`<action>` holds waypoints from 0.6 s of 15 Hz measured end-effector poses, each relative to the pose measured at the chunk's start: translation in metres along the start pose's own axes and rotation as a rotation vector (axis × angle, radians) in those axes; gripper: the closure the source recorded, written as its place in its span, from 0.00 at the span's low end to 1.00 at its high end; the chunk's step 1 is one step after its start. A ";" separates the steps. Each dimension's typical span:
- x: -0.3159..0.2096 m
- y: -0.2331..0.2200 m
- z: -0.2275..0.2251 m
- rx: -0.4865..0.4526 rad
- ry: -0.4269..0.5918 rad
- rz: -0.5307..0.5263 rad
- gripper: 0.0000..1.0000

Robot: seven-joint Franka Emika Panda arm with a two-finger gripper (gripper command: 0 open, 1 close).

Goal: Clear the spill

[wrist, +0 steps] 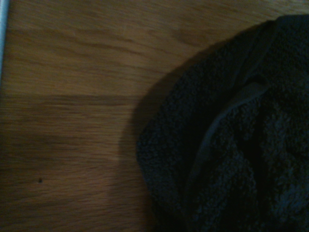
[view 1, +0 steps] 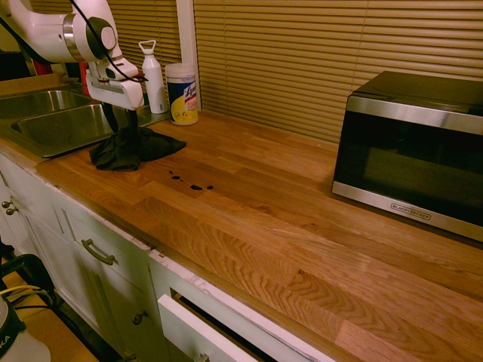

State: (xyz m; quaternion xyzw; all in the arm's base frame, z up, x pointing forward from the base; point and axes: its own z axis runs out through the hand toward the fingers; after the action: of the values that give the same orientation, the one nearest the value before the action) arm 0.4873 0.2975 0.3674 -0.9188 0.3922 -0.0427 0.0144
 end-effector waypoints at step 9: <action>0.002 -0.005 0.031 -0.066 -0.023 0.039 1.00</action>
State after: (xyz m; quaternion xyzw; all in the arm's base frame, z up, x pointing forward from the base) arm 0.4948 0.2996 0.3371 -0.9113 0.4111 -0.0189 -0.0108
